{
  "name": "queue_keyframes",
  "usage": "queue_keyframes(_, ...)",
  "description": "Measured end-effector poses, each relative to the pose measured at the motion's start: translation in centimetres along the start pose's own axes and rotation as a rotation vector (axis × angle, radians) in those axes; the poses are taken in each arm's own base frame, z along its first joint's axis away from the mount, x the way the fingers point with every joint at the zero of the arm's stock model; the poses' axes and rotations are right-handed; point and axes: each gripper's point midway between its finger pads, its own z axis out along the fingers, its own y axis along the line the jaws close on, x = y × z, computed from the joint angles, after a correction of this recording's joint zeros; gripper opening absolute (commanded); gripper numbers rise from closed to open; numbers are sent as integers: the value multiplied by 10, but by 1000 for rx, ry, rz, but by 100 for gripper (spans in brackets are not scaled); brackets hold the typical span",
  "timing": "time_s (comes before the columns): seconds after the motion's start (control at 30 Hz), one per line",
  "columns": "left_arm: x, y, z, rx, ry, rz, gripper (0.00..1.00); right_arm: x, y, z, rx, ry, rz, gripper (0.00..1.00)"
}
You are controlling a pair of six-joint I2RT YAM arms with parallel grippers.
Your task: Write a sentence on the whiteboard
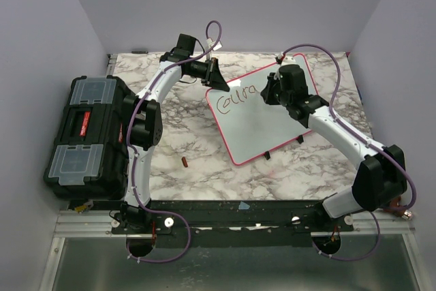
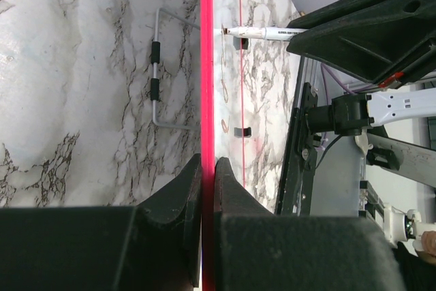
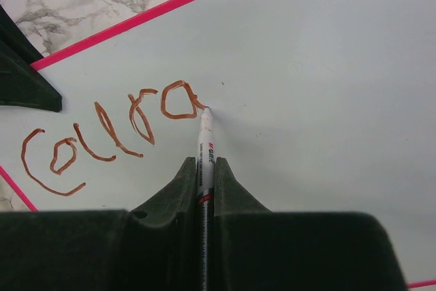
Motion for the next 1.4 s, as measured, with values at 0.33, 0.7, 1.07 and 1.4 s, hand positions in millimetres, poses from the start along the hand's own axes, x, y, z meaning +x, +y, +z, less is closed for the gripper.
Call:
queue_keyframes(0.33, 0, -1, 0, 5, 1, 3, 0, -9, 1, -12, -3, -10, 6, 1)
queue_keyframes(0.7, 0, -1, 0, 7, 1, 5, 0, -40, 2, -15, 4, -72, 26, 1)
queue_keyframes(1.07, 0, -1, 0, 8, 1, 7, 0, -42, -1, -3, 23, -63, 30, 1)
queue_keyframes(1.4, 0, -1, 0, 9, 1, 7, 0, -36, -8, 5, 54, -47, 30, 1)
